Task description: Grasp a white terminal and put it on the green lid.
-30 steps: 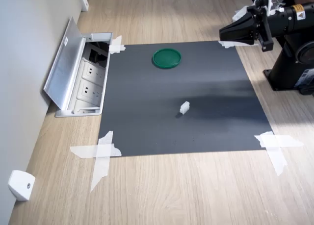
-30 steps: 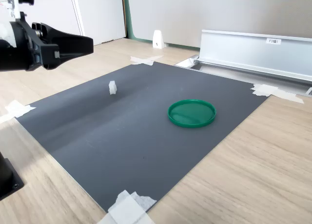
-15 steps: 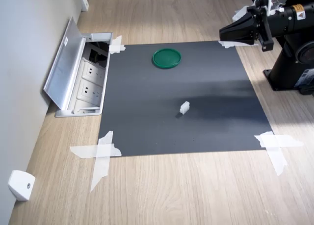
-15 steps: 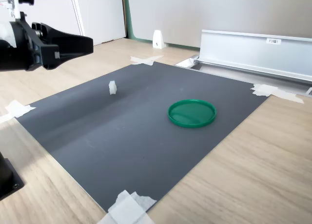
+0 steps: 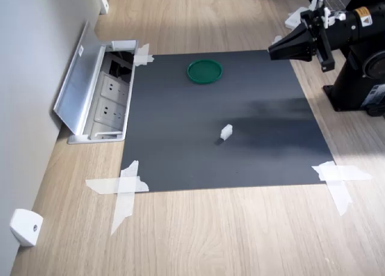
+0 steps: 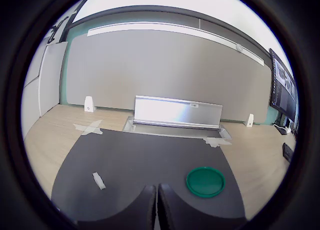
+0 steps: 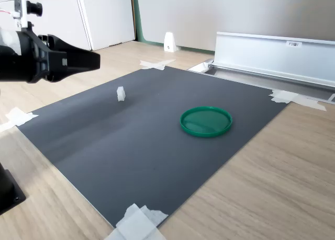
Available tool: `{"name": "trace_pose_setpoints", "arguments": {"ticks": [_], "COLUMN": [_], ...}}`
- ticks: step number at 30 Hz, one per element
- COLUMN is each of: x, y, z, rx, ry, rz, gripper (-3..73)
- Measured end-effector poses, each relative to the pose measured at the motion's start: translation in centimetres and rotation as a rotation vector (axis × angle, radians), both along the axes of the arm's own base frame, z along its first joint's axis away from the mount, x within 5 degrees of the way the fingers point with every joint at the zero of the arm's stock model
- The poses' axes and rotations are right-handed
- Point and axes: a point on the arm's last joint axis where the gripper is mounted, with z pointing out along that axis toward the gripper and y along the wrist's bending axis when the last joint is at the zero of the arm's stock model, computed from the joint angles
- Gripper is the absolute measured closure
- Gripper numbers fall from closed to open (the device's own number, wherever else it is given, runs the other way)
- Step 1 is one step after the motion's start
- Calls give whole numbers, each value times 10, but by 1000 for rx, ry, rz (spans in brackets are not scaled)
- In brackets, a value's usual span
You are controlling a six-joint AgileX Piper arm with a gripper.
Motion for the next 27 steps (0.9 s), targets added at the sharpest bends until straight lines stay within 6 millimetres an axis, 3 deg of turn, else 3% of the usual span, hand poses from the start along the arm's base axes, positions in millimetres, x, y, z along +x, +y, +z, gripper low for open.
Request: {"name": "trace_pose_setpoints", "arguments": {"ticks": [6, 14, 18, 27], "x": [15, 44, 61, 106], "y": [1, 0, -3, -10], "z": [43, 74, 79, 72], "rx": [-4, -64, -67, -31], "ry": [108, 507, 702, 853], "rz": [30, 87, 103, 45], "gripper": [704, 704, 704, 702]}}
